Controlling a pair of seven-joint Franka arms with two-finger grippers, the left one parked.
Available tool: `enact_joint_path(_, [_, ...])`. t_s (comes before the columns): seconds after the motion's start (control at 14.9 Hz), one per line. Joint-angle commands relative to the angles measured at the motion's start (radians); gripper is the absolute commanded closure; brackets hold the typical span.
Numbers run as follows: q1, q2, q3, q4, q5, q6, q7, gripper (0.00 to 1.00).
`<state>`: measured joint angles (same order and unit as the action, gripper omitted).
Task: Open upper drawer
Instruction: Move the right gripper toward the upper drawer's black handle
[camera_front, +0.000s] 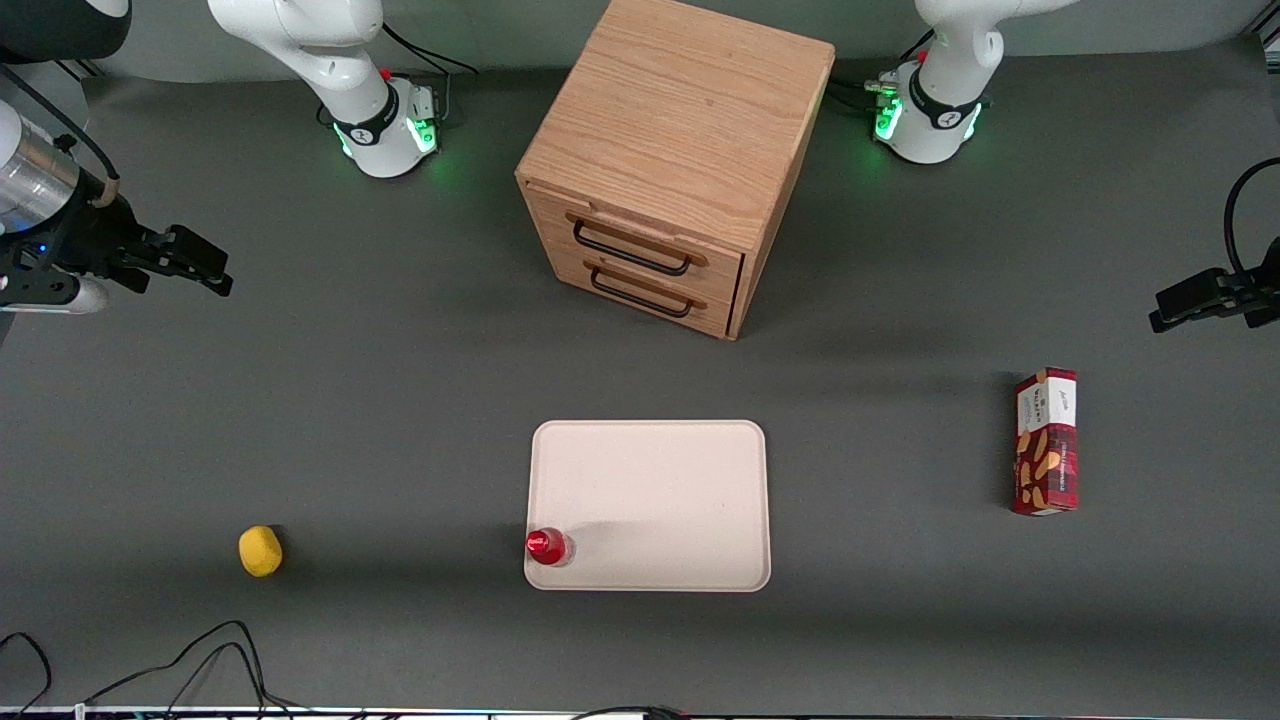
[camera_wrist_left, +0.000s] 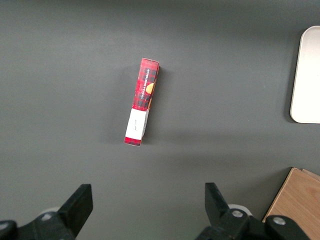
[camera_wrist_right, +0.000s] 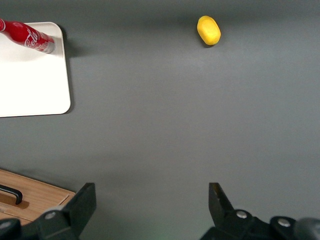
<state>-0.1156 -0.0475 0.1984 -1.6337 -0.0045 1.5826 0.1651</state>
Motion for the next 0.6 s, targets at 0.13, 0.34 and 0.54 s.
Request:
enact_joint_path(0.13, [0.001,0.009,0.0,0.014,0.014,-0.023,0.016,0.0])
enact_joint_path(0.34, [0.016,0.027,0.006,0.025,0.021,-0.015,0.011,0.0])
enact_joint_path(0.54, [0.065,0.049,0.013,0.031,0.09,-0.004,0.004,0.0])
